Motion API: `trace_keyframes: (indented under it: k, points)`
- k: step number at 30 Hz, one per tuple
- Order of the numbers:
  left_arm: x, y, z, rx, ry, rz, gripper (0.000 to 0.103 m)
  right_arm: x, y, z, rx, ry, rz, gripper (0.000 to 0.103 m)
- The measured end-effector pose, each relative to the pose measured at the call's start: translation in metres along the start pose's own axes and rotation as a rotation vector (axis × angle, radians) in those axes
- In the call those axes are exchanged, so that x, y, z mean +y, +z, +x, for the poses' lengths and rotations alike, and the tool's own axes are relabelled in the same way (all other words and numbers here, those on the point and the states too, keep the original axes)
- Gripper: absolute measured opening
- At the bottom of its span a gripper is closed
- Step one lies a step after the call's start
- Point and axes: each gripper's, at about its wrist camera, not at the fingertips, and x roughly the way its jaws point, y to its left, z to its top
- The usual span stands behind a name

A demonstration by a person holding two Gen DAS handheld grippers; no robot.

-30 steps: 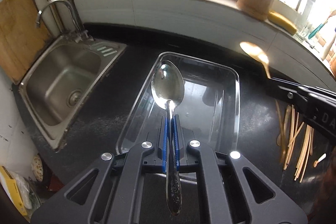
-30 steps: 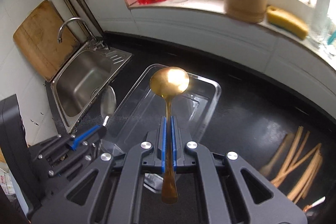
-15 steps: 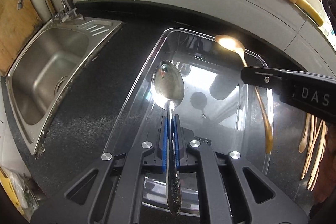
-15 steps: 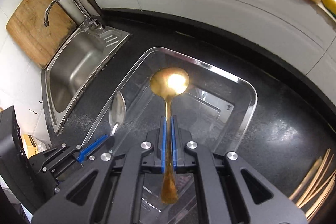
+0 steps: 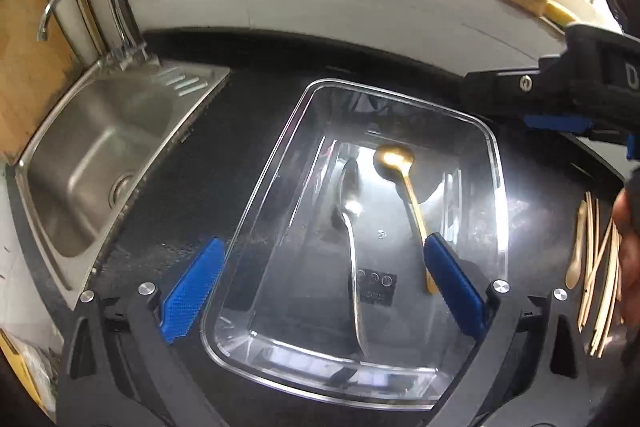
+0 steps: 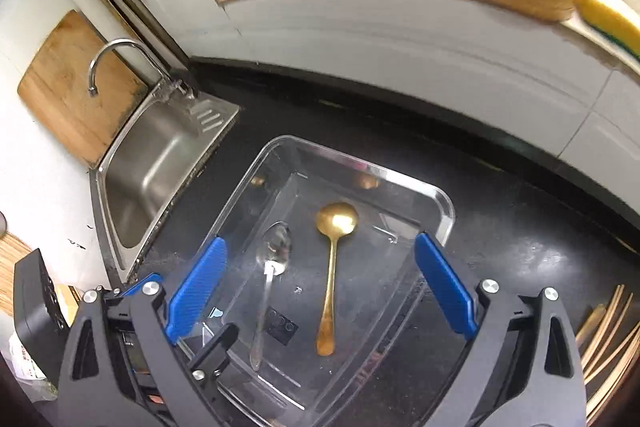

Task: Organize utensils
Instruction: 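Open both tools to drop the spoons into the clear tray, then grasp the wooden spoon with the left tool while the right tool grasps the white-handled copper spoon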

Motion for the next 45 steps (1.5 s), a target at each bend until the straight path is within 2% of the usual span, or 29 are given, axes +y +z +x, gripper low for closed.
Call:
trace_keyframes:
  k: [7, 13, 15, 21, 25, 29, 32, 36, 45]
  points:
    - [-0.008, 0.000, -0.031, -0.008, -0.008, 0.002, 0.097, -0.002, -0.012, -0.030, -0.015, -0.022, 0.005, 0.092]
    - [-0.035, -0.003, -0.069, -0.054, -0.031, 0.033, 0.097, -0.017, -0.045, -0.096, -0.088, -0.097, 0.036, 0.092]
    - [-0.050, -0.005, -0.080, -0.061, -0.055, 0.052, 0.097, -0.030, -0.060, -0.127, -0.122, -0.148, 0.055, 0.092]
    - [-0.127, -0.022, -0.114, -0.089, -0.161, 0.180, 0.097, -0.098, -0.132, -0.236, -0.203, -0.314, 0.212, 0.092]
    - [-0.179, -0.040, -0.133, -0.091, -0.240, 0.265, 0.097, -0.136, -0.192, -0.293, -0.235, -0.434, 0.310, 0.092]
    - [-0.218, -0.054, -0.146, -0.088, -0.297, 0.331, 0.097, -0.163, -0.252, -0.332, -0.252, -0.507, 0.416, 0.092]
    - [-0.236, -0.063, -0.153, -0.089, -0.321, 0.365, 0.097, -0.180, -0.285, -0.351, -0.260, -0.546, 0.480, 0.092]
    - [-0.252, -0.067, -0.156, -0.088, -0.336, 0.390, 0.097, -0.188, -0.310, -0.364, -0.266, -0.564, 0.526, 0.092]
    - [-0.265, -0.060, -0.160, -0.106, -0.354, 0.421, 0.097, -0.189, -0.309, -0.360, -0.268, -0.567, 0.552, 0.092]
